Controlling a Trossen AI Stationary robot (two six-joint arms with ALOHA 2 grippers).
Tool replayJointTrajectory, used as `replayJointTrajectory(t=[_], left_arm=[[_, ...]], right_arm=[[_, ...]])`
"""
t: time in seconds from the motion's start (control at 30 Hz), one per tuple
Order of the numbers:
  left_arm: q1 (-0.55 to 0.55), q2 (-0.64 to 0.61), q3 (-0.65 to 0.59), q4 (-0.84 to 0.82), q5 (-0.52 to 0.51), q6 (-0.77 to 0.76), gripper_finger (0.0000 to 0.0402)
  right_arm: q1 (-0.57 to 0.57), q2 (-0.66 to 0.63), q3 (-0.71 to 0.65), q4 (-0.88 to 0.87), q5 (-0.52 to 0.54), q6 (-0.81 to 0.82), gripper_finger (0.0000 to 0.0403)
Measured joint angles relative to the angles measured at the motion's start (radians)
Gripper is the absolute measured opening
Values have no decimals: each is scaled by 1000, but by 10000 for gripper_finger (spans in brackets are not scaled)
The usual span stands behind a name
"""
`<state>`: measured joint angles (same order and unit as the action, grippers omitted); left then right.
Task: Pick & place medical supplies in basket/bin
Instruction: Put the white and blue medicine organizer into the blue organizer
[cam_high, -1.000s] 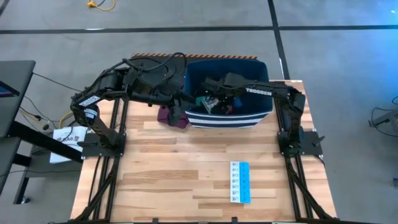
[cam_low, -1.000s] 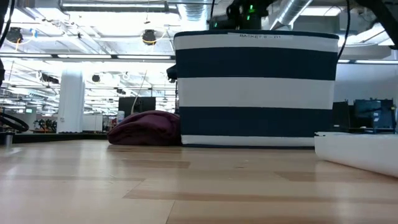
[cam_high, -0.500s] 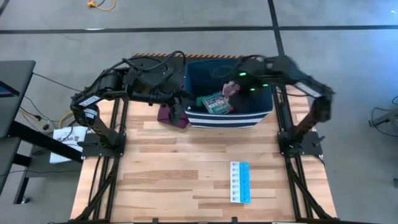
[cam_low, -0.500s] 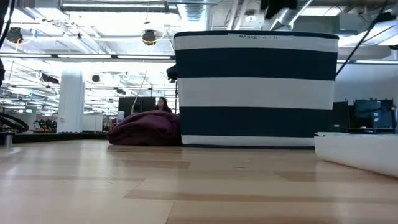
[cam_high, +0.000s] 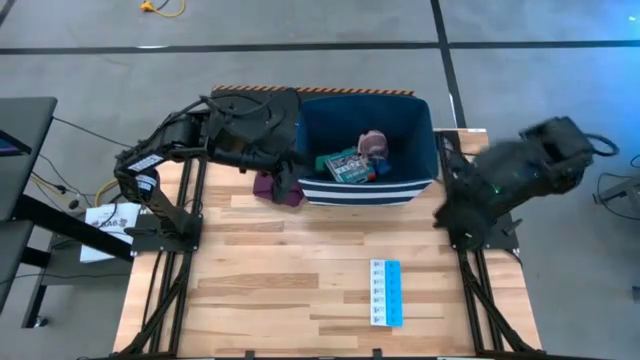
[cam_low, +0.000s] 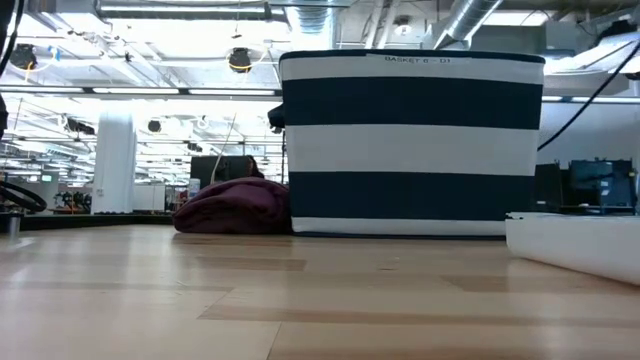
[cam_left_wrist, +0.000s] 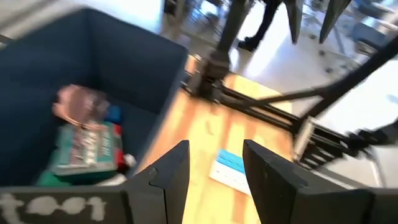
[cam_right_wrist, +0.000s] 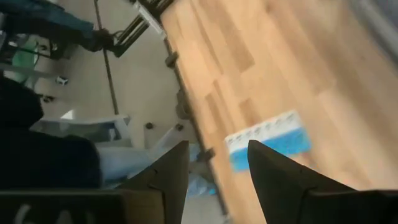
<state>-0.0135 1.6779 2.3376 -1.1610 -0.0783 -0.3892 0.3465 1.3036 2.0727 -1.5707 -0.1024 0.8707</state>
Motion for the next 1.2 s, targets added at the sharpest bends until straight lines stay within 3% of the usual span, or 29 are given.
replayJointTrajectory(t=[0.27, 0.4, 0.53, 0.77, 1.0, 1.2], left_arm=[[-70, 25, -113, 28, 128, -14, 137], [-117, 74, -222, 43, 127, -12, 137], [-161, 151, -336, 228, 131, -29, 116], [-233, 379, -397, 641, 409, -67, 20], [-249, 561, -397, 715, 248, -56, 1], [-250, 672, -396, 874, 181, 37, 0]], right_arm=[[429, 24, -118, 0, 331, 411, 184], [530, 49, -254, 11, 364, 607, 197], [578, 94, -414, 66, 362, 843, 202], [674, 122, -709, 501, 371, 1155, 200], [744, 235, -872, 814, 589, 1316, 190], [775, 394, -920, 878, 596, 1362, 182]])
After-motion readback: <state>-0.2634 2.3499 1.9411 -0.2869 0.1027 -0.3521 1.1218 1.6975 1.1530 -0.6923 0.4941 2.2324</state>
